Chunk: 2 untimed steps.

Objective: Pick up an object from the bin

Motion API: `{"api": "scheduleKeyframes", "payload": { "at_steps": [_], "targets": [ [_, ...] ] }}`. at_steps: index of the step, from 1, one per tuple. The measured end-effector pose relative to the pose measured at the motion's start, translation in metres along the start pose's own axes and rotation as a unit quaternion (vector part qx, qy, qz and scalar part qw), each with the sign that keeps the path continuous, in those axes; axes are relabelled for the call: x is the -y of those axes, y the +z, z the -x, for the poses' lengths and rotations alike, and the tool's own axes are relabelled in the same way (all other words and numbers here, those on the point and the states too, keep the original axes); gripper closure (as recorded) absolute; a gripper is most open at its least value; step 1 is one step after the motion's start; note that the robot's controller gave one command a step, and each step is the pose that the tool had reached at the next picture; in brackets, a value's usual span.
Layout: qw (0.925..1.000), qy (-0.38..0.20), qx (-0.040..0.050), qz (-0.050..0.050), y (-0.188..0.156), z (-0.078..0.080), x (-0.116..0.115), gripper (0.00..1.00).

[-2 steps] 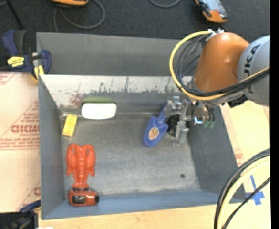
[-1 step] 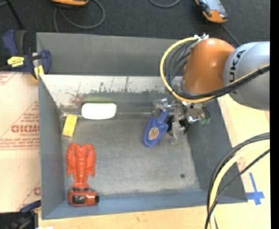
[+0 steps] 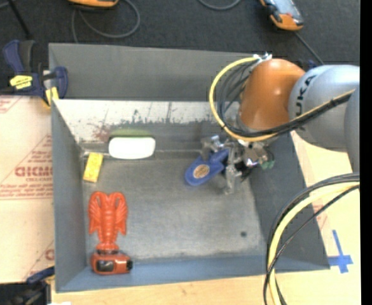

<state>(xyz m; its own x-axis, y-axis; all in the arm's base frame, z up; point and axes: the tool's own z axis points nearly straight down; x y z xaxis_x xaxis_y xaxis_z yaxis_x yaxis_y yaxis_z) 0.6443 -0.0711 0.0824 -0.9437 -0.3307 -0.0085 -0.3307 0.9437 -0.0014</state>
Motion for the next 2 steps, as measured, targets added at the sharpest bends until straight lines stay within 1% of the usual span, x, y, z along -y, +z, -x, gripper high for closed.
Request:
{"api": "scheduleKeyframes", "payload": {
  "at_steps": [1,2],
  "targets": [
    [0.9957,-0.093,0.0006,-0.002,0.006,0.0099,-0.0052,0.0],
    [0.992,-0.126,0.003,-0.002,0.0082,0.0165,-0.011,0.0]
  ]
}}
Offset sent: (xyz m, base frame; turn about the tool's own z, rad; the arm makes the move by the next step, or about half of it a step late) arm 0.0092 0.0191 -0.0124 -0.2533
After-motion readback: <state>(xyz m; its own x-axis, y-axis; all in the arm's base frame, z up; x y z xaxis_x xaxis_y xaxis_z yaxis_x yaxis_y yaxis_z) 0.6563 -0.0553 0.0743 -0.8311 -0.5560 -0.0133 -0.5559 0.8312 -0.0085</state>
